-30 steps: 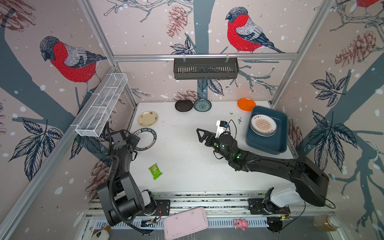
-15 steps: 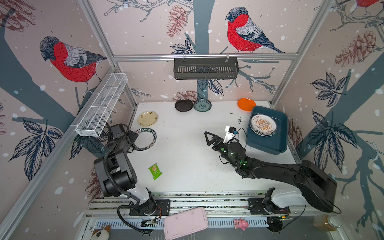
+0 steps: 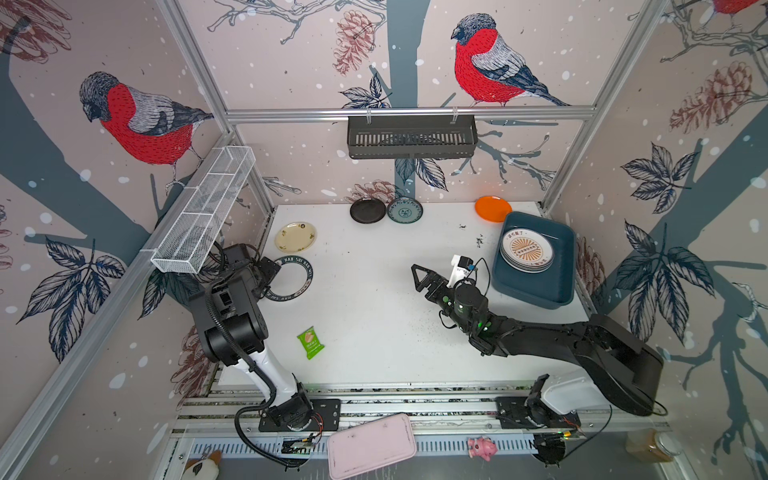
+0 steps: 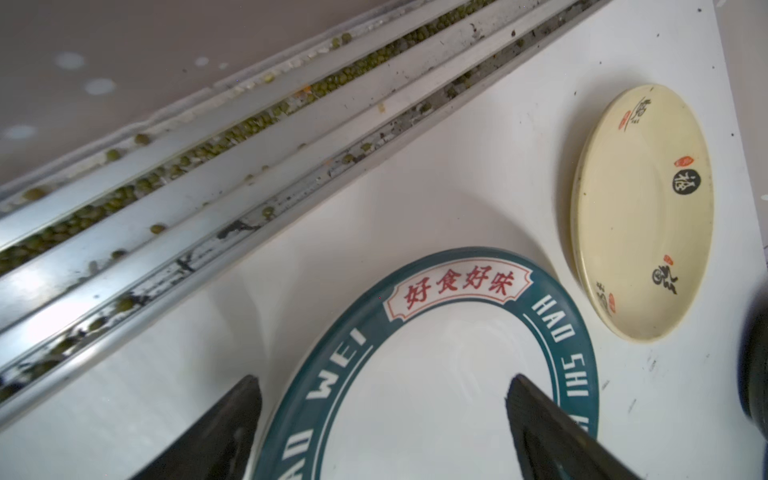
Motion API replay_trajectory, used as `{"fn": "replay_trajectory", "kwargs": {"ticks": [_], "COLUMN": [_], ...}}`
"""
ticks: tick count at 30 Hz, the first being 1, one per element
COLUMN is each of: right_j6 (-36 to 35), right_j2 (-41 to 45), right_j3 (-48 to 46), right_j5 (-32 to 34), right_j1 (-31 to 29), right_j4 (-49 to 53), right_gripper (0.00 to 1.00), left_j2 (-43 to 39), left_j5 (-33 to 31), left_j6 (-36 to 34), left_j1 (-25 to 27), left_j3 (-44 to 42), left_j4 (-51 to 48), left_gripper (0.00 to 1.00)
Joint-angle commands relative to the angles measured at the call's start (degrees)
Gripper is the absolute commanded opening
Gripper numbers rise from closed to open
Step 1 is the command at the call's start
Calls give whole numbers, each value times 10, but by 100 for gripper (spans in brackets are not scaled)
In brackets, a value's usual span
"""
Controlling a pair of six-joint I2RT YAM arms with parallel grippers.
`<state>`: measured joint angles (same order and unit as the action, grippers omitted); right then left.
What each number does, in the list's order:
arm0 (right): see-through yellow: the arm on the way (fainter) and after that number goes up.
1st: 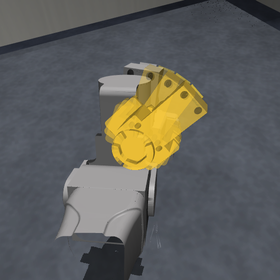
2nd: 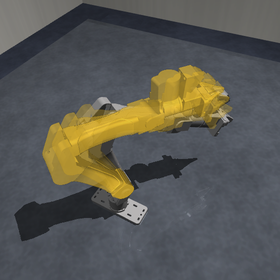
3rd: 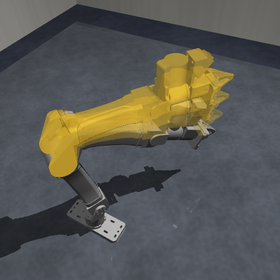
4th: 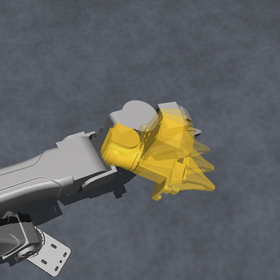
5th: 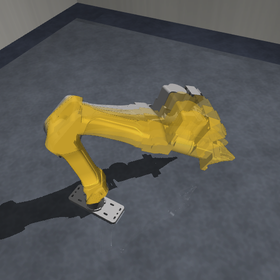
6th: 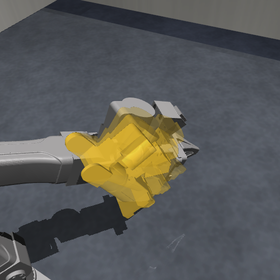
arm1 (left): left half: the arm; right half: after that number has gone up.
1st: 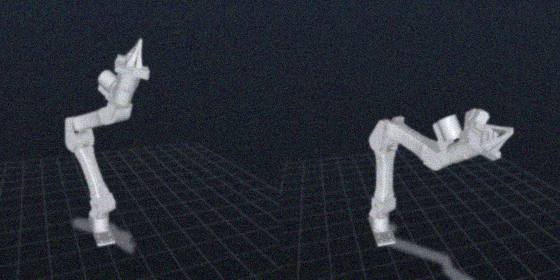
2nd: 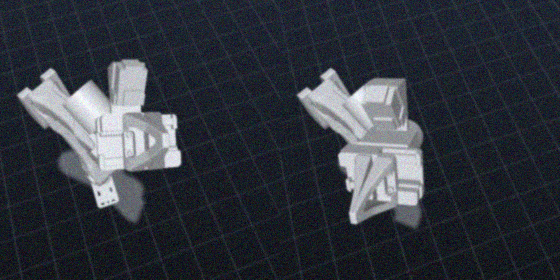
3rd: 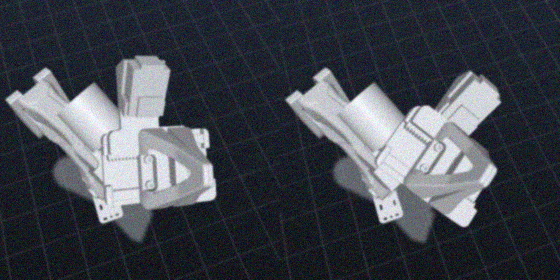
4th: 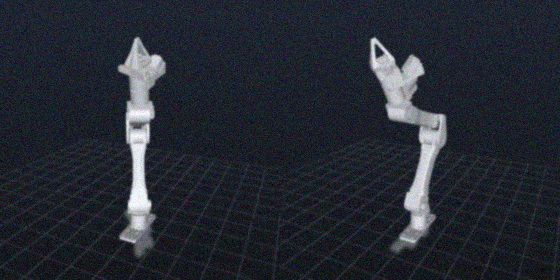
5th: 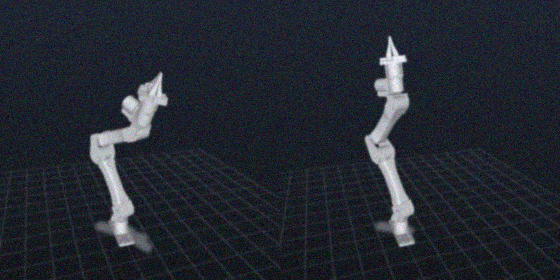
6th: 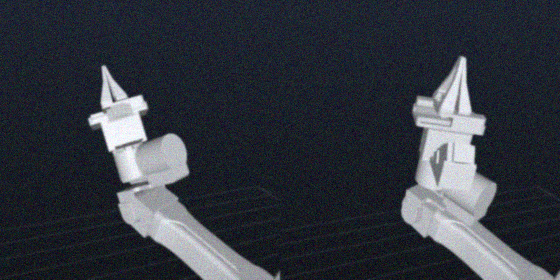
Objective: Place the plates into the plastic bin on the countertop
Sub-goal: 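Lower the left gripper and close it on the green-rimmed plate rim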
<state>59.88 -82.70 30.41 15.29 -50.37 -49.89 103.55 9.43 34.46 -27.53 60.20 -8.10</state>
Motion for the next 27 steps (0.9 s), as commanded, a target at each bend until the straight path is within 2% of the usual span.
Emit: {"fn": "replay_trajectory", "kwargs": {"ticks": [1,6,15,20,27], "right_j6": [19,27,50,58,56], "right_j2": [-9,-27,-72,-93,-95], "right_j3": [-10,-16,-18,-18,-20], "right_j5": [-5,-16,-46,-66,-72], "right_j1": [9,16,33,37,40], "right_j4": [-29,-42,-67,-89,-86], "right_gripper": [99,100,99,100,100], "left_j2": [7,39,50,63,107], "left_j5": [28,50,27,31,0], "left_j6": [-16,-49,-71,-117,-131], "left_j1": [18,66,185,253,252], "left_j3": [8,30,20,41,118], "left_j4": [18,7,17,20,-26], "left_gripper": [93,90,88,88,90]}}
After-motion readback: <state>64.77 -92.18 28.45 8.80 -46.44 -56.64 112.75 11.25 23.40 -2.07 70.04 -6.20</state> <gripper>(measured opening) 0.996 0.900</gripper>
